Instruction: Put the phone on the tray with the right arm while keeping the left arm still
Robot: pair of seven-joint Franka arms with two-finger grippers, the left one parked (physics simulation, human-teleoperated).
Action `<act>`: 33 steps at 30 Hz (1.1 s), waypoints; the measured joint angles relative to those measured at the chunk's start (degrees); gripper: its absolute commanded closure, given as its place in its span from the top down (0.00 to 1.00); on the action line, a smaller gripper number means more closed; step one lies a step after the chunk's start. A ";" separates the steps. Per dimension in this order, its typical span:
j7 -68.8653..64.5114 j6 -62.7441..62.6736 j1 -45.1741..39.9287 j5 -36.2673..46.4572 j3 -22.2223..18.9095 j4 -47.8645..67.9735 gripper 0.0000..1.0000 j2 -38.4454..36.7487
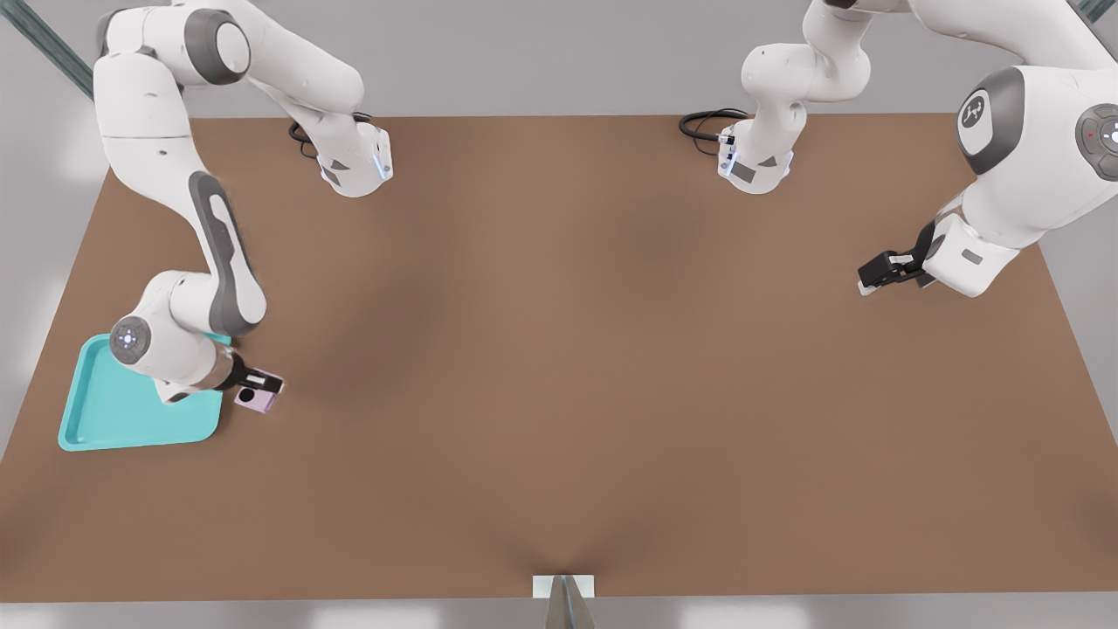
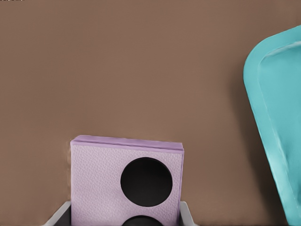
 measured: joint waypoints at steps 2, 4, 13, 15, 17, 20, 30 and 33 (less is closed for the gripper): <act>-1.88 -0.12 -3.82 -0.03 0.23 -0.32 0.76 -0.10; -4.01 -0.20 -7.18 -0.05 0.28 -0.41 0.76 -0.04; -14.16 2.42 -16.32 -1.24 0.14 -0.11 1.00 5.44; -16.12 3.16 -17.10 -1.81 0.13 0.20 1.00 6.19; -17.94 3.60 -17.34 -2.13 0.14 0.74 1.00 6.34; -20.20 2.95 -17.36 -2.36 3.05 2.59 1.00 1.91; -15.51 -24.47 23.82 -3.43 -12.18 20.47 1.00 -21.46; -14.08 -30.20 34.95 -1.57 -22.40 24.17 1.00 -19.49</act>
